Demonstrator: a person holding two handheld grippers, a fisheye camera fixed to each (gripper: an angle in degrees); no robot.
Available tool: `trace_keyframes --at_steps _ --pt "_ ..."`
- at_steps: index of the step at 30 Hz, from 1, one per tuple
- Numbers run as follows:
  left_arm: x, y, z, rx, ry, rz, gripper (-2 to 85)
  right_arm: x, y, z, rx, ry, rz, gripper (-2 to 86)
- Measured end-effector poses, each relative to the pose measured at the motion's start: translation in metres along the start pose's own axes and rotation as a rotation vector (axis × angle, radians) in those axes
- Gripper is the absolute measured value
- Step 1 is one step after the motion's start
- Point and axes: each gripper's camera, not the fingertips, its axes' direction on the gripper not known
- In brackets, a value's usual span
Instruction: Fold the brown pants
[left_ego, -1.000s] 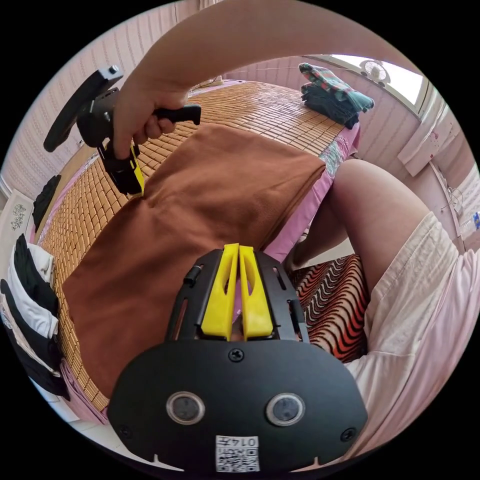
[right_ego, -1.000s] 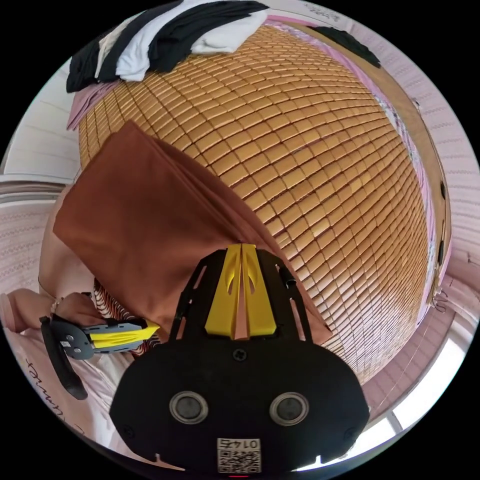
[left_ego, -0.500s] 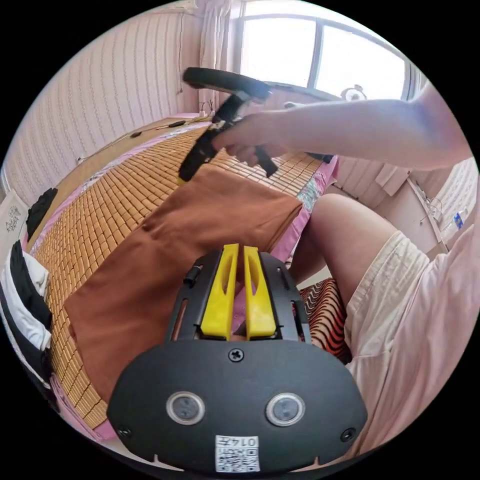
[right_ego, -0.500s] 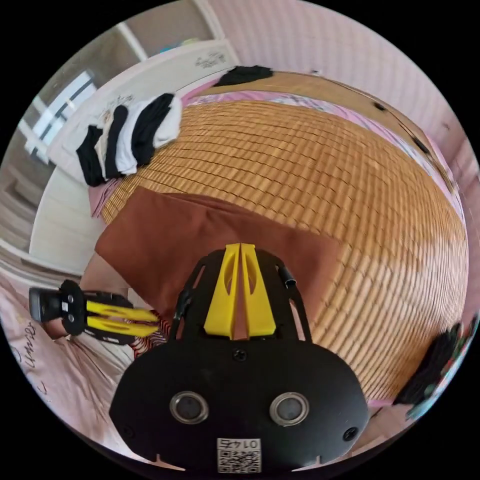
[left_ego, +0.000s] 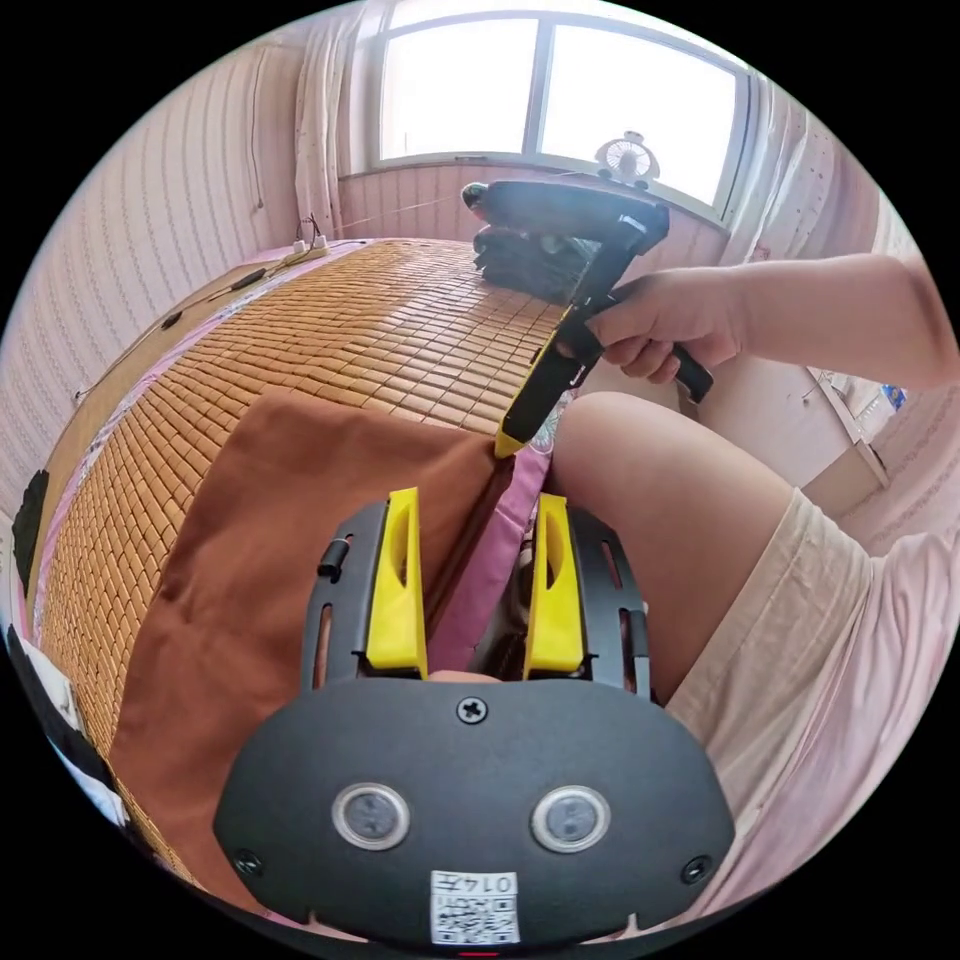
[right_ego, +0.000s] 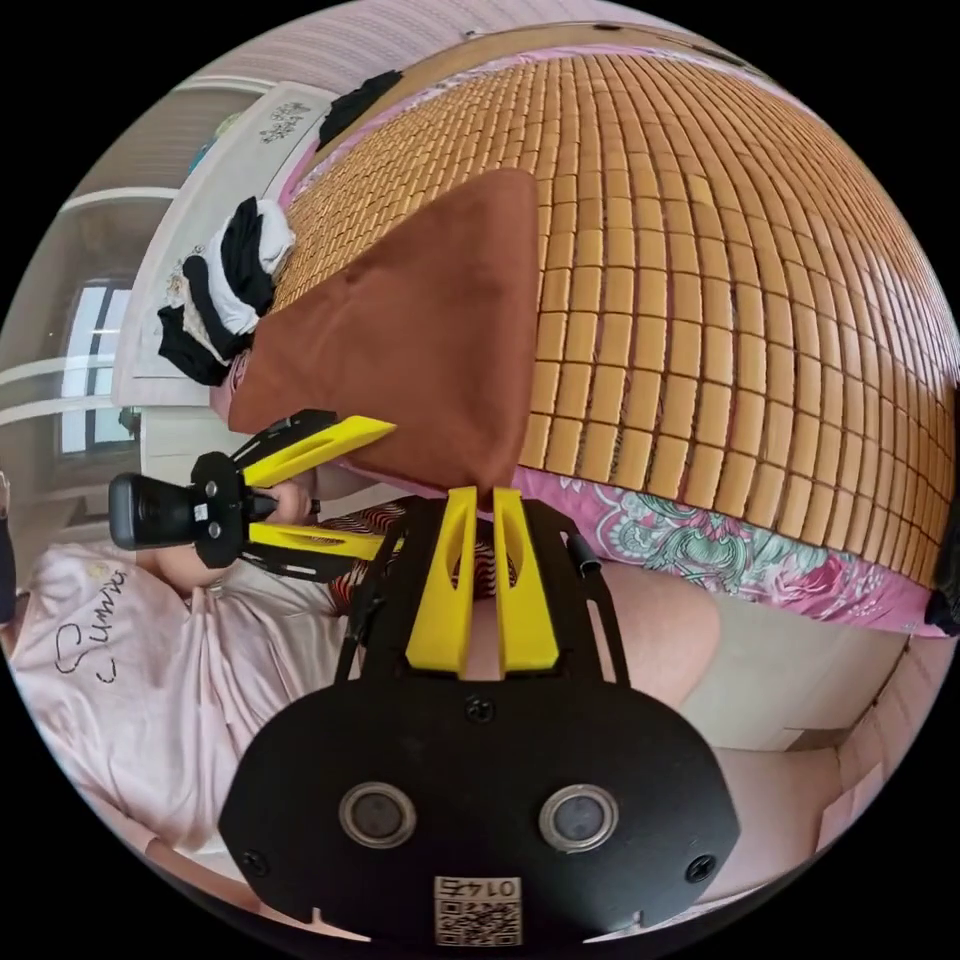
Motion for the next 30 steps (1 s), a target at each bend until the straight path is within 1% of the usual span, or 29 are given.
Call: trace_keyframes --at_steps 1,2,3,5,8,9,10,12,14,16,18,21,23,24,25,27,28,30 --pt "0.001 -0.003 0.004 -0.020 0.007 0.005 16.6 -0.001 0.002 -0.006 0.009 -0.005 -0.014 2.5" --pt "0.001 -0.005 0.006 -0.021 0.005 -0.005 16.8 0.000 0.006 -0.019 0.035 -0.050 -0.034 2.1" --pt "0.001 -0.005 0.006 -0.017 0.003 -0.006 16.9 0.001 0.010 -0.034 0.072 -0.146 -0.050 1.8" --pt "0.002 -0.008 0.010 -0.022 -0.047 -0.004 16.9 0.002 0.014 -0.052 0.118 -0.278 -0.074 1.5" --pt "-0.001 -0.012 0.010 -0.020 -0.111 -0.050 13.7 -0.002 0.016 -0.066 0.123 -0.231 -0.128 1.3" --pt "-0.003 -0.012 0.010 -0.028 -0.114 -0.064 13.0 0.004 0.017 -0.076 0.146 -0.207 -0.107 1.4" --pt "-0.006 -0.012 0.010 -0.038 -0.103 -0.083 9.9 0.010 0.019 -0.083 0.170 -0.197 -0.089 1.4" --pt "-0.010 -0.008 0.006 -0.018 -0.114 -0.099 6.7 0.040 0.031 -0.113 0.339 -0.159 -0.021 1.7" --pt "-0.016 -0.001 0.002 -0.008 -0.096 -0.106 5.4 0.066 0.034 -0.124 0.398 -0.132 0.044 2.9" --pt "-0.017 0.005 -0.001 0.007 -0.085 -0.100 5.3 0.086 0.027 -0.119 0.376 -0.186 0.071 7.8" --pt "-0.016 0.009 -0.004 -0.005 -0.075 -0.081 5.2 0.096 0.013 -0.102 0.360 -0.287 0.059 12.2" --pt "-0.017 0.019 -0.016 0.005 -0.047 -0.075 5.1 0.099 0.000 -0.085 0.382 -0.249 0.070 16.6" --pt "-0.022 0.034 -0.030 0.037 0.023 -0.103 5.0 0.104 -0.006 -0.074 0.383 -0.290 0.089 16.9" --pt "-0.023 0.038 -0.033 0.036 0.040 -0.106 5.0 0.106 -0.009 -0.066 0.355 -0.350 0.099 15.9" --pt "-0.025 0.045 -0.039 0.034 0.069 -0.118 4.9 0.106 -0.011 -0.063 0.340 -0.362 0.101 15.5" --pt "-0.028 0.056 -0.048 0.028 0.107 -0.150 4.9 0.108 -0.008 -0.063 0.303 -0.312 0.138 7.0" --pt "-0.031 0.062 -0.054 0.025 0.119 -0.169 4.8 0.109 -0.005 -0.065 0.312 -0.336 0.135 6.1" --pt "-0.037 0.071 -0.063 0.033 0.140 -0.201 4.7 0.122 0.012 -0.077 0.392 -0.496 0.155 4.3"
